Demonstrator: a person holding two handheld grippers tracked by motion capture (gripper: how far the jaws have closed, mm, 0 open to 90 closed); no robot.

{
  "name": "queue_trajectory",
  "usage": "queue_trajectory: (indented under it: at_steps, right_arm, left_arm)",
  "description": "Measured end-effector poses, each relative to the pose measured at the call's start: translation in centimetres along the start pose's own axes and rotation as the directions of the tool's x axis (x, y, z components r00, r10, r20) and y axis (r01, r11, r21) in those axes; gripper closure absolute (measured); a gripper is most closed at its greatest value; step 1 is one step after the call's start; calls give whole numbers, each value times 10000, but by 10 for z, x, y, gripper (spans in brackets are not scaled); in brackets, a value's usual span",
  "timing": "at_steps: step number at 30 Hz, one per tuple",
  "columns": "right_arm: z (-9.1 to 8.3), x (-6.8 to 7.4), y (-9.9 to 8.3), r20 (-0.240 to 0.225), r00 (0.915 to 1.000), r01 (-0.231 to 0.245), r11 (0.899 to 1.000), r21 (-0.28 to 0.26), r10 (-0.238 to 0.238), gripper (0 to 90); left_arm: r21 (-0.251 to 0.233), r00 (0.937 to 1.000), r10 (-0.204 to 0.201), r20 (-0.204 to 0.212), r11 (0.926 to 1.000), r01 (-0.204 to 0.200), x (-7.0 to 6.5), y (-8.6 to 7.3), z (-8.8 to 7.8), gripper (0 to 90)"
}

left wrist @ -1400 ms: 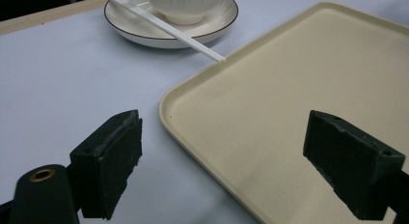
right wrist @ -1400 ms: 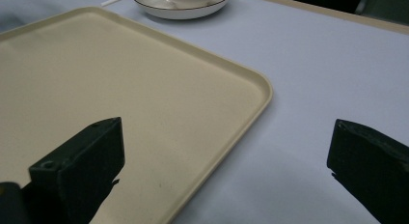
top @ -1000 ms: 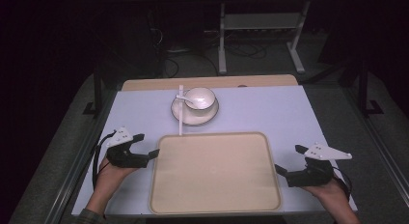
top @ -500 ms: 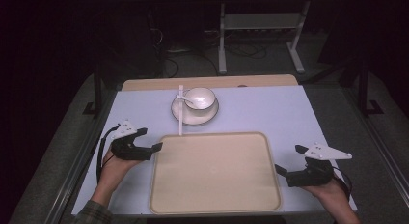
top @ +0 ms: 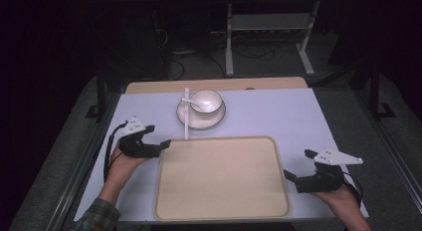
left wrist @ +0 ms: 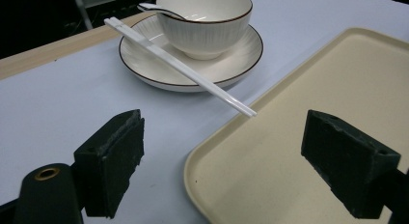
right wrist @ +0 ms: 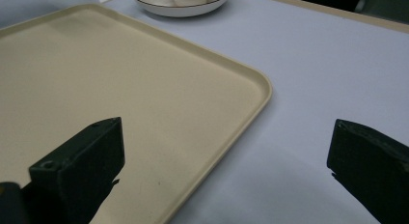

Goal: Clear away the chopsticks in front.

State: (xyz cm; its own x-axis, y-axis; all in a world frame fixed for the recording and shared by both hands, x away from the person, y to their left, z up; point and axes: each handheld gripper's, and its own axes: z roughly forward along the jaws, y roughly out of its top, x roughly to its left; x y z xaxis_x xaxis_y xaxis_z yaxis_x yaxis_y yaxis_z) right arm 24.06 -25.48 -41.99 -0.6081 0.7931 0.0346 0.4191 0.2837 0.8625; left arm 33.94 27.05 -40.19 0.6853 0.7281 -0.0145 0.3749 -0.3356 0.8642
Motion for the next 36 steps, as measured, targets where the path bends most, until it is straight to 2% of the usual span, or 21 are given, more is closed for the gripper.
queue_trajectory:
  at_steps: [14, 29, 36]
  right_arm:
    - [0, -1, 0, 21, 10000, -39, 10000, 24, 39, 0]
    - [-1, -2, 0, 72, 9999, -96, 10000, 0, 96, 0]
    - [-1, -2, -1, 105, 9998, -157, 9999, 15, 157, 0]
  left_arm:
    - [-85, 9996, -281, -43, 9996, 281, 14, 10, 11, 160]
    - [-48, 9997, -203, -113, 9998, 203, 23, 26, 26, 164]
    - [-81, 9995, -265, -147, 9996, 264, 31, 32, 34, 200]
